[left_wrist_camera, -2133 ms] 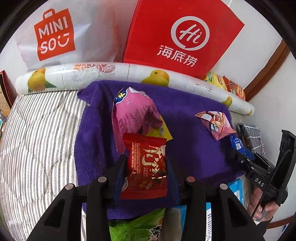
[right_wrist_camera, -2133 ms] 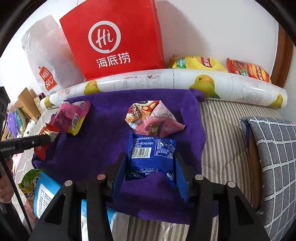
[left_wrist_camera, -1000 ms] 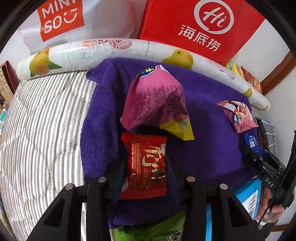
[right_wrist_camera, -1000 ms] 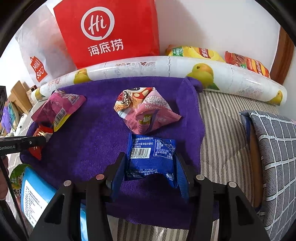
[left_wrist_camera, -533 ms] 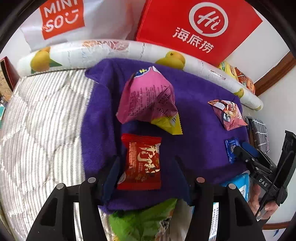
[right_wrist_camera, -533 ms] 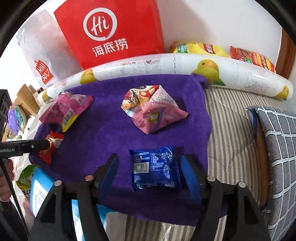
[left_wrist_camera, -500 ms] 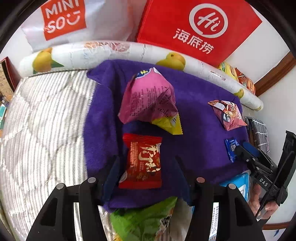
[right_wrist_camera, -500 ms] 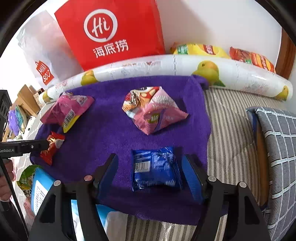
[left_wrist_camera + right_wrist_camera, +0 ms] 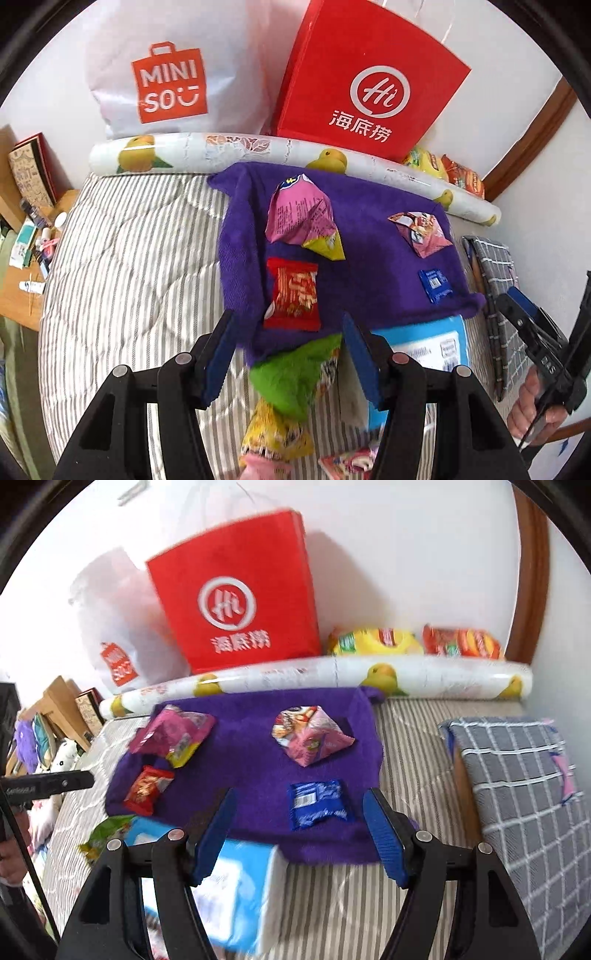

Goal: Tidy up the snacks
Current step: 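Open both grippers to release the packets and withdraw toward the pile, then grasp the pink ice-cream wrapper with the right gripper while the left gripper grasps the pink packet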

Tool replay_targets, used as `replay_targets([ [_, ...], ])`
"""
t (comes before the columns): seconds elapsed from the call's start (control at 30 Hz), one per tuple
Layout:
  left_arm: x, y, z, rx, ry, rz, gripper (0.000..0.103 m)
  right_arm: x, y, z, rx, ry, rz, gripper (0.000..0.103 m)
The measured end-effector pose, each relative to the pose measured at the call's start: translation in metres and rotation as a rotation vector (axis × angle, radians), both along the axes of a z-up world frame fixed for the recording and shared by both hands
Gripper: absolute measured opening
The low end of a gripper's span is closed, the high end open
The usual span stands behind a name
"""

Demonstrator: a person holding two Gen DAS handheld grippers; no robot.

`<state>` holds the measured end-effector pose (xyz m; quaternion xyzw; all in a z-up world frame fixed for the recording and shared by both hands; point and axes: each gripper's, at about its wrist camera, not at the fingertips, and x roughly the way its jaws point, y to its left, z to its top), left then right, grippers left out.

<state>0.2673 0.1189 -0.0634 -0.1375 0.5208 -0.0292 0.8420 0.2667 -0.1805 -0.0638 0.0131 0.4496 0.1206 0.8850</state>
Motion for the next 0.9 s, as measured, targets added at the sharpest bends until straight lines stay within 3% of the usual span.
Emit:
replay_targets([
  [0.4, -0.073, 0.01, 0.011, -0.028, -0.044, -0.008, 0.056, -0.098, 0.02, 0.02, 0.043, 0.036, -0.022, 0.07],
  [0.57, -0.096, 0.01, 0.011, -0.035, -0.056, -0.042, 0.056, -0.126, 0.034, 0.008, 0.04, 0.083, 0.003, 0.063],
  [0.9, -0.123, 0.015, 0.009, -0.04, -0.07, -0.067, 0.056, -0.155, 0.071, -0.017, 0.036, 0.173, 0.08, 0.062],
])
